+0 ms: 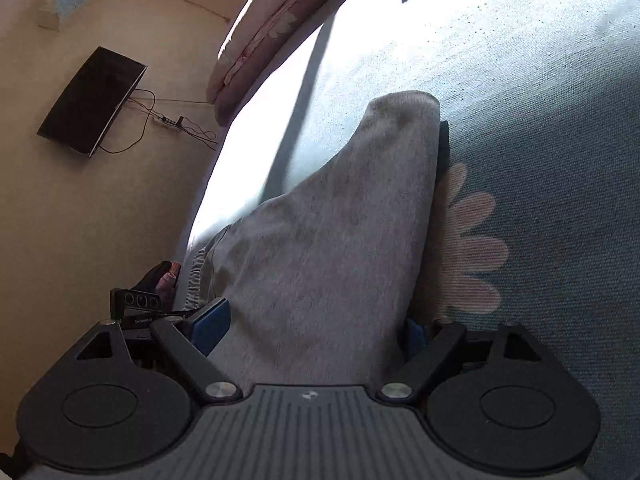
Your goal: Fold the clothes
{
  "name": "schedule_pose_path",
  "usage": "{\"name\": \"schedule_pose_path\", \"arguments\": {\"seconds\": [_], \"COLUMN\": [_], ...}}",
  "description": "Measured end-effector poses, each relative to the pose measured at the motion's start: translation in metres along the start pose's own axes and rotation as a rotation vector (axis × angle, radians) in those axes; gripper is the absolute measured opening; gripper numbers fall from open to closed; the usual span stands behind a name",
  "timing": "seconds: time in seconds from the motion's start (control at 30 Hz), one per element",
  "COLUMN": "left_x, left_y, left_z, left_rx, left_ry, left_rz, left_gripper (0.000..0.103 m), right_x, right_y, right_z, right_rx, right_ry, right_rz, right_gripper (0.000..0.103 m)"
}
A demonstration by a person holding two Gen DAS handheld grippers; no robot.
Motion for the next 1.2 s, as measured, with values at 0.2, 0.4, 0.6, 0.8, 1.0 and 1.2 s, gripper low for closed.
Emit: {"name": "schedule_pose_path", "arguments": {"seconds": [0.2, 0.4, 0.6, 0.8, 1.0, 1.2], "left_x": [0.000, 0.001, 0.002, 0.002, 0.001, -0.007], "left_y": [-0.001, -0.002, -0.003, -0.004, -0.003, 0.007], "left_z": [0.001, 0.002, 0.000, -0.001, -0.006, -0.022], "left_rx": [-0.004, -0.008, -0.003, 0.004, 0.031, 0.027], "left_ry": [-0.005, -0.013, 0.002, 0.009, 0.043, 0.103], "left_rz": [-0.004, -0.005, -0.008, -0.010, -0.003, 0.006], "left_gripper": [0.037, 0.037, 0.037, 0.036, 0.037, 0.037], "right_x": [-0.014, -0.010, -0.024, -0.016, -0.021, -0.027], "right_y": [0.017, -0.007, 0.020, 0.010, 0.008, 0.008], "right_z": [0.003, 0.007, 0.005, -0.019, -0.011, 0.006], "right_rx": [-0.042, 0.045, -0.007, -0.065, -0.014, 0.045], "right_ry": [-0.009, -0.004, 0.009, -0.033, -0.139, -0.255], "right_rz": [0.008, 0.055, 0.037, 0.028, 0.031, 0.037], "right_gripper": [0.089, 0.088, 0.086, 0.020, 0.014, 0.014]}}
Point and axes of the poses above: each gripper's, at about its wrist camera, not at the fingertips, and x roughly against the way its jaws point, z to its left, y to its top, the point moved 3 cm from there along -x, roughly the way its jaws point, and after that the axes turned 15 degrees about z, right-handed, at the moved point
